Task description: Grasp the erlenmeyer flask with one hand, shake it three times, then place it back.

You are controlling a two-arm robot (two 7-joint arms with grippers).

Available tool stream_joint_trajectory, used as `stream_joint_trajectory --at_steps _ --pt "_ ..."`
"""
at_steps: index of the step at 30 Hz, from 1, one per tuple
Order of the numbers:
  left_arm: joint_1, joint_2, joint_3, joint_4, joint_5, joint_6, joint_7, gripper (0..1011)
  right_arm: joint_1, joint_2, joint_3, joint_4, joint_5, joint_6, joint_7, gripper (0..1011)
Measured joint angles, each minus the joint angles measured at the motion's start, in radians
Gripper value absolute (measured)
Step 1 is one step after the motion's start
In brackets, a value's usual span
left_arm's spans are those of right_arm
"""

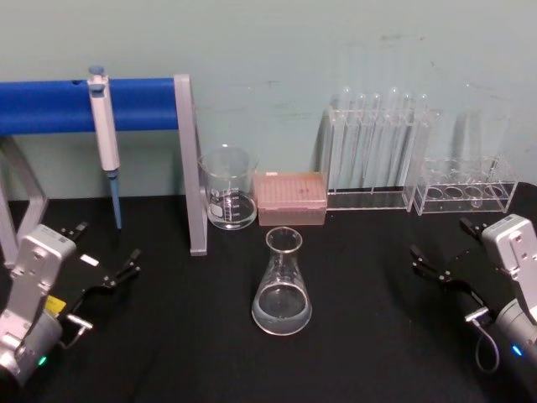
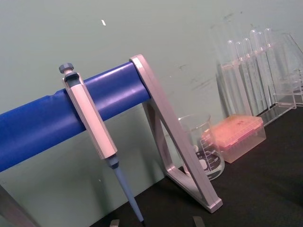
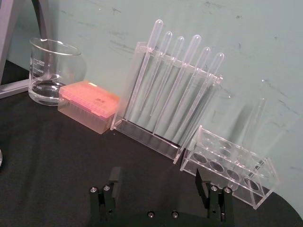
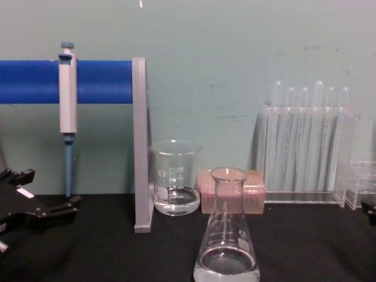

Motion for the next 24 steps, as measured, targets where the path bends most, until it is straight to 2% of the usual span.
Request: stream_joint_trajectory --at_steps 8,15,19,24 --pt "0.000 0.000 0.000 0.000 0.000 0.000 0.000 1001 -0.022 0.013 0.023 -0.025 0.003 -0.029 0.051 1000" --pt "0.000 0.000 0.000 0.000 0.000 0.000 0.000 1001 -0.066 0.053 0.045 -0.072 0.029 -0.082 0.135 1000" --pt "0.000 0.000 0.000 0.000 0.000 0.000 0.000 1001 -0.101 0.073 0.058 -0.110 0.060 -0.102 0.190 1000" --pt "0.000 0.000 0.000 0.000 0.000 0.000 0.000 1001 -0.124 0.077 0.066 -0.134 0.098 -0.113 0.248 1000"
